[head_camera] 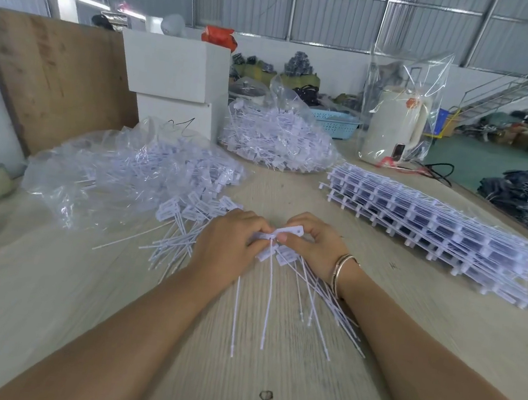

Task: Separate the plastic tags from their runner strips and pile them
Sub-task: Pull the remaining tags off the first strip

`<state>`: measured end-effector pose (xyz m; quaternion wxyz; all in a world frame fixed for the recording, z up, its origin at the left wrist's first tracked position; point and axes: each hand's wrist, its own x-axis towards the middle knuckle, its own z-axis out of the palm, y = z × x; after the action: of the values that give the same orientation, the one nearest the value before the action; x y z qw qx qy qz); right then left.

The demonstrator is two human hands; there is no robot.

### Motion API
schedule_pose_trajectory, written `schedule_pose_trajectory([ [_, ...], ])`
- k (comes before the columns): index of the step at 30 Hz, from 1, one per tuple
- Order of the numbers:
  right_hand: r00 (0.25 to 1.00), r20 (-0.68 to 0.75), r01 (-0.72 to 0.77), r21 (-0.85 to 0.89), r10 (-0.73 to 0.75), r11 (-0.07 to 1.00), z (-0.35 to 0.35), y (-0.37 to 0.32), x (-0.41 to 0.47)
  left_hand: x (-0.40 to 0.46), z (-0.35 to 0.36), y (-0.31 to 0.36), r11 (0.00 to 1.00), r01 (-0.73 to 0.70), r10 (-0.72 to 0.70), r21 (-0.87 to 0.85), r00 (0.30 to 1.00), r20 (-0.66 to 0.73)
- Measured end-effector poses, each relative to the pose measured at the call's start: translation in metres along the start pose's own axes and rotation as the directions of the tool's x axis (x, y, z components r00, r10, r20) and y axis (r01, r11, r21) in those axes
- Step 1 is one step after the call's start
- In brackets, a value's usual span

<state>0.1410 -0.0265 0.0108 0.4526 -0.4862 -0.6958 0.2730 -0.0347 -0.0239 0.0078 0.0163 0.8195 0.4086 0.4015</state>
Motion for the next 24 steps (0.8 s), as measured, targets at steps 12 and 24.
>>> schedule_pose_trajectory([
  [12, 0.995, -0.050, 0.089, 0.001, -0.088, 0.996, 0.0000, -0.0004, -0.0003, 0.0030, 0.0032, -0.0030, 0.985, 0.056, -0.059, -0.161, 0.998, -0.018],
  [24, 0.985, -0.123, 0.132, 0.077, -0.122, 0.988, -0.0029, -0.0022, -0.0019, 0.0011, 0.0041, -0.0057, 0.915, 0.211, -0.214, -0.343, 0.976, 0.030],
])
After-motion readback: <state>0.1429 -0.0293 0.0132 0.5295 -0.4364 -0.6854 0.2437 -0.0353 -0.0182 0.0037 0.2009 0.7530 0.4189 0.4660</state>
